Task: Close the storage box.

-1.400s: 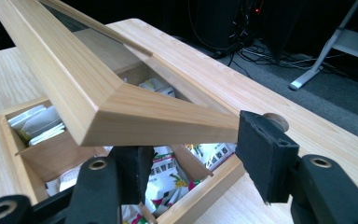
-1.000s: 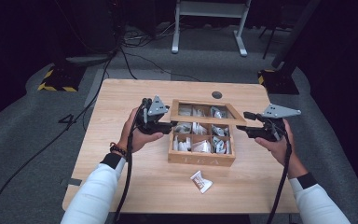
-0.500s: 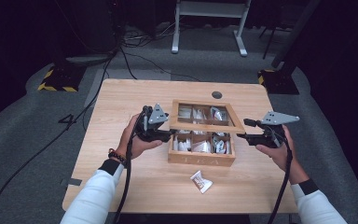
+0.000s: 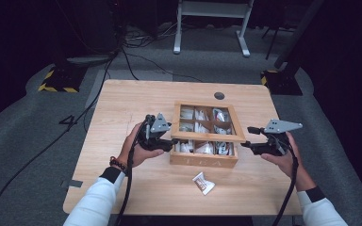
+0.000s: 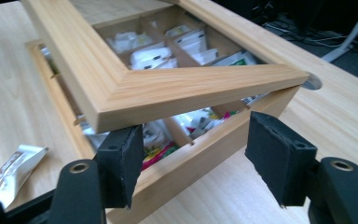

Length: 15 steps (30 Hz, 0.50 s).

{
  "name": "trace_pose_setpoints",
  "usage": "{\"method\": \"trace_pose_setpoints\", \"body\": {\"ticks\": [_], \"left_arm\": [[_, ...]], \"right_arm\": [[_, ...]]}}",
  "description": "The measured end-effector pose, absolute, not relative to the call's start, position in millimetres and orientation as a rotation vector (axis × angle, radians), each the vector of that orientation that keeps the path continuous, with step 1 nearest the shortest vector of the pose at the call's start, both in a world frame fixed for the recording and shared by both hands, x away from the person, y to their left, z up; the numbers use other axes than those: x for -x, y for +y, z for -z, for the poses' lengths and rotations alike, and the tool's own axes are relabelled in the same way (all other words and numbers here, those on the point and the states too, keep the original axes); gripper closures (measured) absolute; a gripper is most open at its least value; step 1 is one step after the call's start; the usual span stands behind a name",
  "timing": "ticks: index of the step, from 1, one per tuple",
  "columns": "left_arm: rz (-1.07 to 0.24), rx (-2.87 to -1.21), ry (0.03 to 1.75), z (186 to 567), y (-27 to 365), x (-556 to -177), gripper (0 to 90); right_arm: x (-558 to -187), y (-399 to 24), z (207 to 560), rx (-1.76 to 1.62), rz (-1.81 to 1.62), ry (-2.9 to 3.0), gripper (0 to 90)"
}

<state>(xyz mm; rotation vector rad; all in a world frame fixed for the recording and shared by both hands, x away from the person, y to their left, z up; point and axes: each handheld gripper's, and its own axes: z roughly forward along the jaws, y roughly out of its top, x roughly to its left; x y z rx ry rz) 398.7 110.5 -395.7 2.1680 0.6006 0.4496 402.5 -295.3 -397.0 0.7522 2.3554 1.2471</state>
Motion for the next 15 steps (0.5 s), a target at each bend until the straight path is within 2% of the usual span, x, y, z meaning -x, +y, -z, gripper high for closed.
{"method": "trace_pose_setpoints", "body": {"ticks": [15], "left_arm": [[-0.390,-2.192,0.604,409.8,112.1,-393.0,37.7]], "right_arm": [[-383.7,-295.8,404.5,-0.689,-1.277,2.426,35.6]]}}
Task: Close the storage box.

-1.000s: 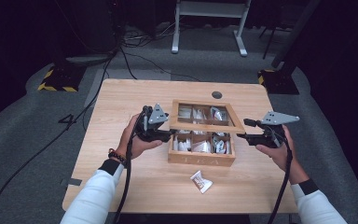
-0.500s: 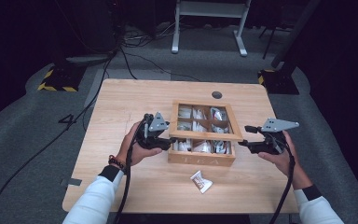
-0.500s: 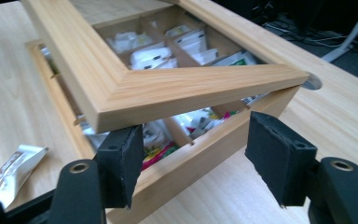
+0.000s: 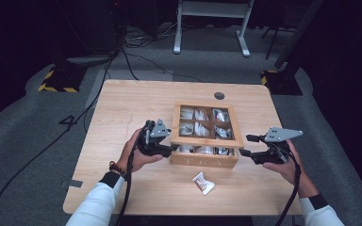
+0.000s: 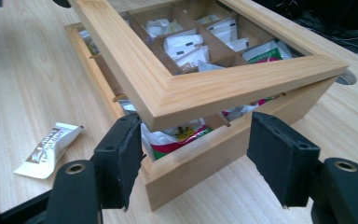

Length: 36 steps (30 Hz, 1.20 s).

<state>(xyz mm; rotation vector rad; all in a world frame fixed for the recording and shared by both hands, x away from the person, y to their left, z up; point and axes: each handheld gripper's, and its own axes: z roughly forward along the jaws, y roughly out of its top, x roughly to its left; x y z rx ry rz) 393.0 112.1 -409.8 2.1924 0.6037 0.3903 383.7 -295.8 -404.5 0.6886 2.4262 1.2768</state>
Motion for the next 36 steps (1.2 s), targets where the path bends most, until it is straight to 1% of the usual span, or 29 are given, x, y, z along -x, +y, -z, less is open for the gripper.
{"method": "trace_pose_setpoints", "body": {"ticks": [7,13,16,19,24,31,36], "left_arm": [[-0.372,-2.218,0.596,413.9,112.1,-389.9,37.3],[-0.325,-2.253,0.593,422.1,111.8,-387.5,37.0],[-0.331,-2.286,0.598,427.3,110.1,-385.9,37.1],[-0.313,-2.295,0.615,433.0,110.0,-386.1,37.5],[-0.276,-2.282,0.632,436.5,112.9,-387.5,36.9],[-0.282,-2.264,0.648,439.9,114.0,-385.8,35.1],[-0.296,-2.245,0.655,440.4,113.7,-380.7,35.6]], "right_arm": [[-381.7,-291.5,405.6,-0.697,-1.321,2.423,36.9],[-385.2,-289.2,416.9,-0.722,-1.318,2.468,35.5],[-385.6,-287.0,421.0,-0.729,-1.324,2.476,38.3],[-385.7,-284.7,423.7,-0.731,-1.319,2.482,38.9],[-386.5,-283.5,427.4,-0.738,-1.312,2.496,38.7],[-386.3,-282.1,431.2,-0.738,-1.296,2.508,38.1],[-382.0,-280.7,430.2,-0.731,-1.293,2.481,41.5]]}}
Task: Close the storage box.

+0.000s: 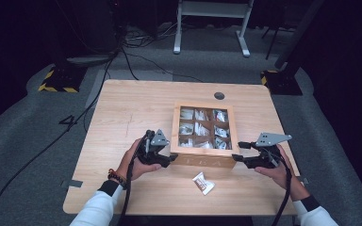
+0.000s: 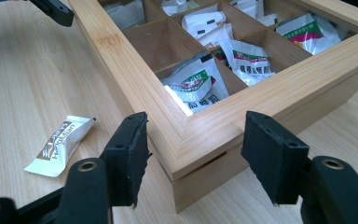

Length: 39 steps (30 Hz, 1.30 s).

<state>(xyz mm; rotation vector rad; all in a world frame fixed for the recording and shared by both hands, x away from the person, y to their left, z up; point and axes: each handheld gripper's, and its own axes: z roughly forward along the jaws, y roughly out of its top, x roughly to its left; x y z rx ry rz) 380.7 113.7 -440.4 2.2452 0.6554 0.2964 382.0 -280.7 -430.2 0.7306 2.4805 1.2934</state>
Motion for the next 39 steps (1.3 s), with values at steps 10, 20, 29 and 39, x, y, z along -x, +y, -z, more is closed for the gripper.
{"method": "trace_pose_setpoints", "body": {"ticks": [10,20,29,39], "left_arm": [[-0.342,-2.260,0.642,439.7,107.6,-372.5,35.6],[-0.380,-2.277,0.633,428.1,111.7,-371.8,34.2],[-0.439,-2.302,0.678,421.5,129.4,-363.2,22.6],[-0.511,-2.311,0.702,425.9,148.2,-349.1,17.9]], "right_arm": [[-377.9,-280.3,431.9,-0.757,-1.287,2.466,44.3],[-374.5,-275.9,423.9,-0.728,-1.221,2.451,43.7],[-368.5,-284.8,413.9,-0.686,-1.168,2.432,33.8],[-363.2,-297.7,413.9,-0.671,-1.078,2.420,27.6]]}}
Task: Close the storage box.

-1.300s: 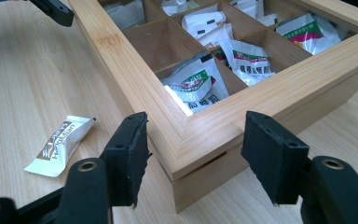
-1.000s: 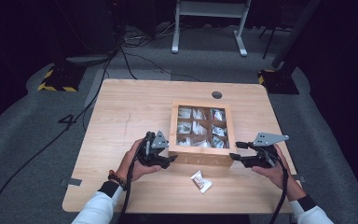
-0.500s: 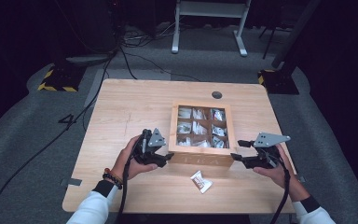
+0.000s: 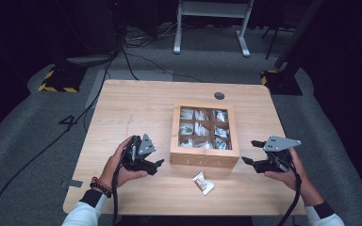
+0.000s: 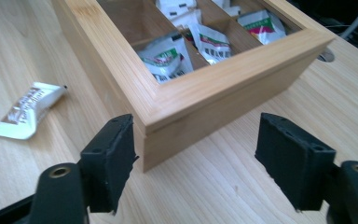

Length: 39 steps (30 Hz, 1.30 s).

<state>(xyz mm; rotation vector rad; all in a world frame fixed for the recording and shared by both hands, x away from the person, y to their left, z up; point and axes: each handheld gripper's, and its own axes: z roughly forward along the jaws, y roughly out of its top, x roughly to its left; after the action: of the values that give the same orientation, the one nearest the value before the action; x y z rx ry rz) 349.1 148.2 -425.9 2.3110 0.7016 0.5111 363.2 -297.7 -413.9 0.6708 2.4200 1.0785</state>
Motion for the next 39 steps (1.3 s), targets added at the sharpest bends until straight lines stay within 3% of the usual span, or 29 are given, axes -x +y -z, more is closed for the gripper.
{"method": "trace_pose_setpoints", "body": {"ticks": [18,39], "left_arm": [[-0.646,-2.354,0.724,442.5,176.7,-329.7,18.7],[-0.554,-2.368,0.841,473.0,218.5,-315.6,17.6]], "right_arm": [[-357.0,-314.7,434.2,-0.705,-0.907,2.444,24.5],[-346.0,-359.7,474.7,-0.946,-0.913,2.422,22.1]]}}
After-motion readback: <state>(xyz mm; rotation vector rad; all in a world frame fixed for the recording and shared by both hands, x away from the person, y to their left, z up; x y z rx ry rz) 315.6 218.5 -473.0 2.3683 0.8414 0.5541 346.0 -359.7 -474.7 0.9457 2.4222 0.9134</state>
